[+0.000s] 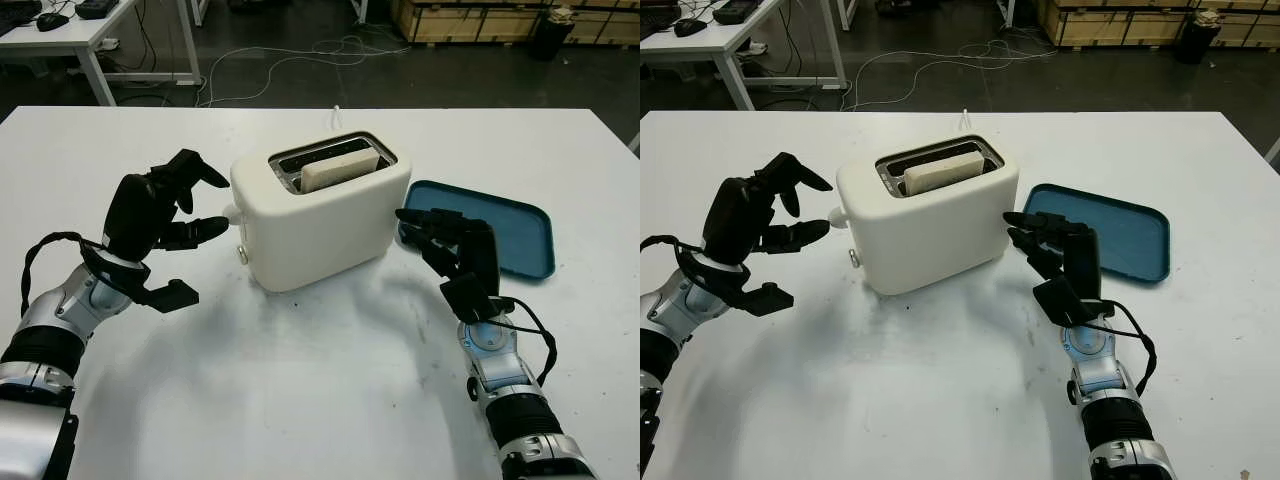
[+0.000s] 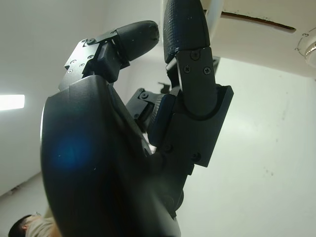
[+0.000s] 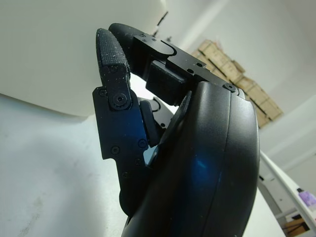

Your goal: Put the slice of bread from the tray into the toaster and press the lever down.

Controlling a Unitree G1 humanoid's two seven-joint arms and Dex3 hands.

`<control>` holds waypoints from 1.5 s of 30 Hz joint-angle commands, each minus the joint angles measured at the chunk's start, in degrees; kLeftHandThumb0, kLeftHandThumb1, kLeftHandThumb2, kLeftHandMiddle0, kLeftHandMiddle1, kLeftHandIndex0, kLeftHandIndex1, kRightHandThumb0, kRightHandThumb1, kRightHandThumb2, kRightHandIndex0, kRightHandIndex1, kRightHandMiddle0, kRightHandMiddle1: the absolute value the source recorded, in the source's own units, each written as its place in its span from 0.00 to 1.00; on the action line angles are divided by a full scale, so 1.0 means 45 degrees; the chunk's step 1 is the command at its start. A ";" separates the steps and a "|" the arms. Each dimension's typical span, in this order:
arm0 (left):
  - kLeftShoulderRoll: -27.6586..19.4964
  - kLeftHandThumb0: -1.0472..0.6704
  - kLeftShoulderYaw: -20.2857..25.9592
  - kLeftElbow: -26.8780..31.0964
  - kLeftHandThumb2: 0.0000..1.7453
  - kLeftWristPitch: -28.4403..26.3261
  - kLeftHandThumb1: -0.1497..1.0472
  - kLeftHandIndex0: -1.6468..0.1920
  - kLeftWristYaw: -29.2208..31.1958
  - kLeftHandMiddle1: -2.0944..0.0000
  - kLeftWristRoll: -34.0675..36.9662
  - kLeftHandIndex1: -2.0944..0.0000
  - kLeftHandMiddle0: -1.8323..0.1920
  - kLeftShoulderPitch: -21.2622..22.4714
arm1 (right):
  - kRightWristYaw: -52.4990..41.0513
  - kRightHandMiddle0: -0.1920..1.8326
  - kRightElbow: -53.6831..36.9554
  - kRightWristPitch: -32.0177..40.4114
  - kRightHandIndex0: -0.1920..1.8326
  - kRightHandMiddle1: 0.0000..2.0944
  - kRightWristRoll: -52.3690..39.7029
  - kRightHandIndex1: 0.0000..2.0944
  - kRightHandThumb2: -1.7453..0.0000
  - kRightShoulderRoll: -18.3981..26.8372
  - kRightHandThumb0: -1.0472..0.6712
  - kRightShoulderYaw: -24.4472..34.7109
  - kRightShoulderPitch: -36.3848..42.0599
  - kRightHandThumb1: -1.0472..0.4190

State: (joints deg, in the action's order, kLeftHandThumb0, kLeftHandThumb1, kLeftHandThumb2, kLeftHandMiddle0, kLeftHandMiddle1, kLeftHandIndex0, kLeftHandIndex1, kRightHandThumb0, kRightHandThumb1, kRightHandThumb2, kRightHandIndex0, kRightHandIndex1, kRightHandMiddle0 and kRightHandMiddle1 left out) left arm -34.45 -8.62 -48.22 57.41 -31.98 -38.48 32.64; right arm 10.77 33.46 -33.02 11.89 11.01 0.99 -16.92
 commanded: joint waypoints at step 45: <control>0.0210 0.08 -0.1494 -0.0734 0.28 -0.0639 0.89 0.80 0.1180 0.17 -0.0212 0.19 0.37 0.0168 | 0.0077 0.69 -0.0063 0.0092 0.58 0.00 -0.0087 0.45 0.98 -0.0099 0.31 0.0058 0.0098 0.09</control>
State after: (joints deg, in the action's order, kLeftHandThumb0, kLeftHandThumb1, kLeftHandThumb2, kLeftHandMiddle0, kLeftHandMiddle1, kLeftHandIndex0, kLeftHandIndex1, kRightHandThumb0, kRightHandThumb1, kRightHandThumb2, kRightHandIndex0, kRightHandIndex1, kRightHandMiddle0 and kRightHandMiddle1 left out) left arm -34.37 -14.22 -51.00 54.10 -28.16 -39.41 33.74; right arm 10.99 33.46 -33.01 11.93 10.97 0.98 -16.67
